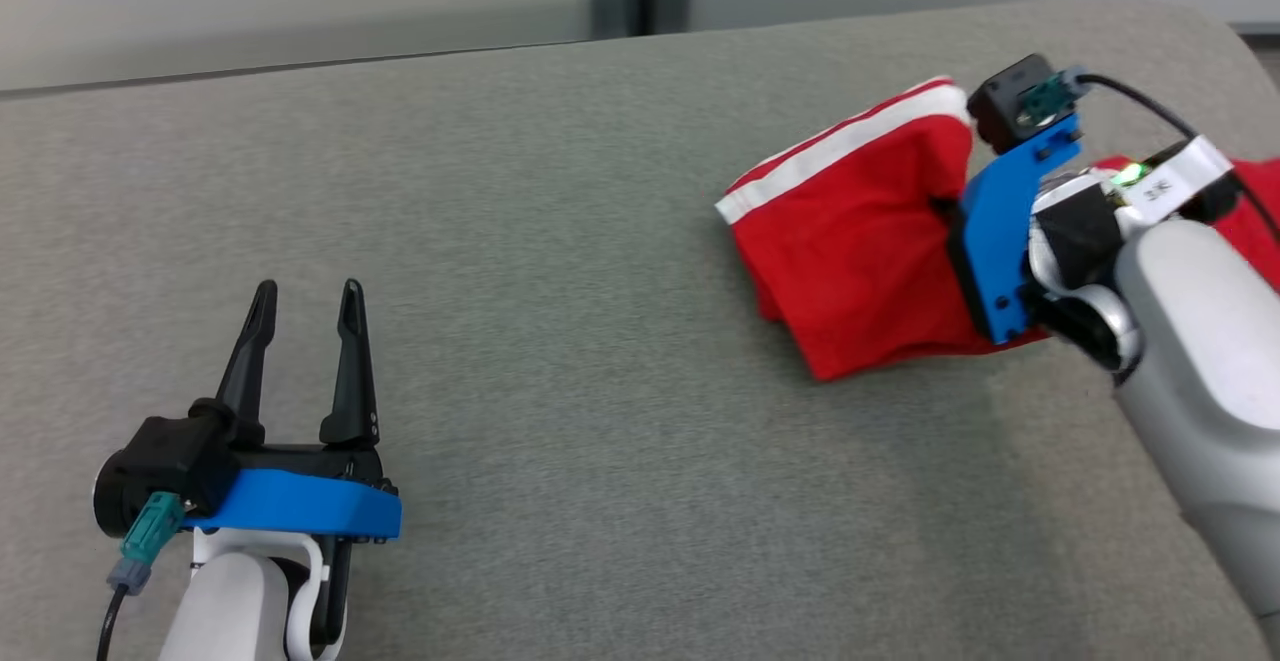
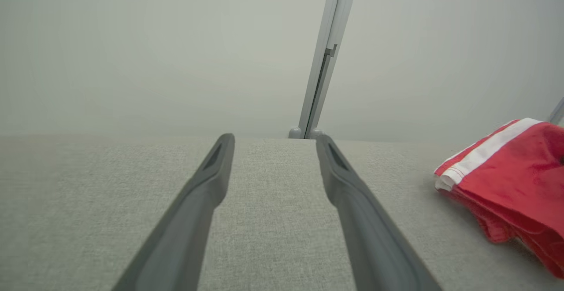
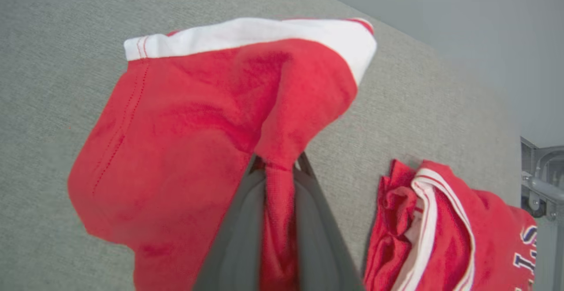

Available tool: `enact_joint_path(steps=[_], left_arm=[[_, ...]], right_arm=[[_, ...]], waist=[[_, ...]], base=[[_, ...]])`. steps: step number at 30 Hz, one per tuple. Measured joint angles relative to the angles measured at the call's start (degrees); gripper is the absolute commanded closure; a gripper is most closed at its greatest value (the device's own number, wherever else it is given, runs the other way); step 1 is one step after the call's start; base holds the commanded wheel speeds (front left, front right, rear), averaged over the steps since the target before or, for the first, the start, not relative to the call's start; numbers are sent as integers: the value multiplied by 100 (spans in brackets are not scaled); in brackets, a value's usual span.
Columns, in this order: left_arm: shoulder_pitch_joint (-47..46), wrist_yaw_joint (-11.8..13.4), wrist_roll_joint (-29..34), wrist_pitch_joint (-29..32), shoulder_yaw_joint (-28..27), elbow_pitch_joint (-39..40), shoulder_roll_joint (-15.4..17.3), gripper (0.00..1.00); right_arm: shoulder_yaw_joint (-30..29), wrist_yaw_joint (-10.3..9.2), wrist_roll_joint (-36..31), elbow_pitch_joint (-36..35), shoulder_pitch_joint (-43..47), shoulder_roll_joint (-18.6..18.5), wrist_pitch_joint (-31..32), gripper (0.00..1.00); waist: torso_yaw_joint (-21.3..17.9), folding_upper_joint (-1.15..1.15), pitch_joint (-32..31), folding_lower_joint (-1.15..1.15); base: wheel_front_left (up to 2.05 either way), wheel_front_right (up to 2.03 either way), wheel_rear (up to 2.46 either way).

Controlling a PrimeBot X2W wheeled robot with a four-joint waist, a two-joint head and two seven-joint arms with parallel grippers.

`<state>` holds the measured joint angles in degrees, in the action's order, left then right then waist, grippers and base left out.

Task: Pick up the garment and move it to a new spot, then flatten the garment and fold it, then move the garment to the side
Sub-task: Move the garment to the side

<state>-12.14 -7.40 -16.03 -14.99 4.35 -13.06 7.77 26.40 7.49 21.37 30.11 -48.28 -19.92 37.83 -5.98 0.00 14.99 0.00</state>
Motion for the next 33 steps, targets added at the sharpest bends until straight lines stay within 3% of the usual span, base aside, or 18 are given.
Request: enact_joint_path(steps=[8,14,24,33], left_arm=[[-158,0,55,0,13,178,143,0],[-341,0,100,0,56,288,365,0],[-591,0,203,37,171,598,769,0],[-594,23,272,296,193,1090,980,0]], right_arm=[[400,1,197,-623,-25,-1117,-298,100],[412,1,9,-565,-70,-1739,-850,100],[-111,3,-801,11,-122,-2051,-1688,100],[-1109,4,-1701,754,-7,-1725,-2337,100]], waist=[[-574,0,338,0],[-811,0,709,0],[-971,0,1292,1],[-1015,0,1502,1]], base=[[0,0,0],[0,0,0],[0,0,0],[0,0,0]])
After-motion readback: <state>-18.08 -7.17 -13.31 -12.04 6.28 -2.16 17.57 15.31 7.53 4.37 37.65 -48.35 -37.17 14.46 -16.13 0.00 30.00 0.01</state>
